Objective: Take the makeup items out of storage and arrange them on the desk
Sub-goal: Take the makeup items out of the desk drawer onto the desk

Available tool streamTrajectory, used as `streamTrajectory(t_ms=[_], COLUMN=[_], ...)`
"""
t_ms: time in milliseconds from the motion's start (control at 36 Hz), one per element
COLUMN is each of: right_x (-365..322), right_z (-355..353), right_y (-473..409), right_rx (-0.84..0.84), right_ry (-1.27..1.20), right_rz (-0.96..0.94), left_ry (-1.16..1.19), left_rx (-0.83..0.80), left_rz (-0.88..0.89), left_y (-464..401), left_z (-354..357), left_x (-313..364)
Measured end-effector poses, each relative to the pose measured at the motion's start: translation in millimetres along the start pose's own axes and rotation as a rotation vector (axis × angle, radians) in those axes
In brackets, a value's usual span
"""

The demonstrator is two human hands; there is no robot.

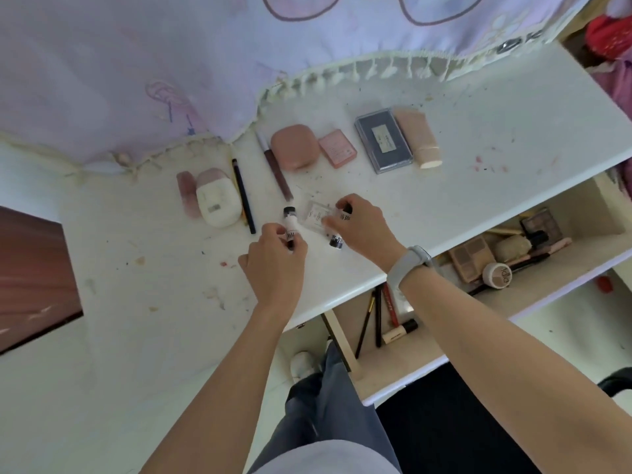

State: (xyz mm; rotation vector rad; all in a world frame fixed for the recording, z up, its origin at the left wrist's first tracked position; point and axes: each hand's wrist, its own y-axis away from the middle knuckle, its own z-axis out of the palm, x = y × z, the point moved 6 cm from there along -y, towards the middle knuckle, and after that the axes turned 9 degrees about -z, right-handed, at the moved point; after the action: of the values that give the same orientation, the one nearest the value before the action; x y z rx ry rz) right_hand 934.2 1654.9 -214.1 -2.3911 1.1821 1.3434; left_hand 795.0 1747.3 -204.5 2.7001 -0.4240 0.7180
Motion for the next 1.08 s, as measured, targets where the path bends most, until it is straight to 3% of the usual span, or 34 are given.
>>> streamTrajectory(t_ms=[389, 611, 778, 1083], right_x=[-8.7, -11.6, -8.3, -16.7], right_z=[-10.3, 0.5, 6.1, 1.4], right_y=[-16.7, 5.0, 8.6, -3.7], right_rx=[0.084, 0.048, -0.02, 0.095], right_ry=[0.042, 0.02, 0.161, 0.124], right_rz=[-0.088, -0.21, -0.284, -0.279], left_ry=[0.063, -0.023, -0.104, -0.099], left_rx=[-0.008, -0.063, -0.004, 0.105], left_rz=[0.008, 0.239, 0.24, 0.155], left_y=[-16.5, -5.0, -8.7, -18.8], left_z=[1.3, 8.1, 12.1, 15.1], left_x=[3.8, 11.1, 12.7, 19.6])
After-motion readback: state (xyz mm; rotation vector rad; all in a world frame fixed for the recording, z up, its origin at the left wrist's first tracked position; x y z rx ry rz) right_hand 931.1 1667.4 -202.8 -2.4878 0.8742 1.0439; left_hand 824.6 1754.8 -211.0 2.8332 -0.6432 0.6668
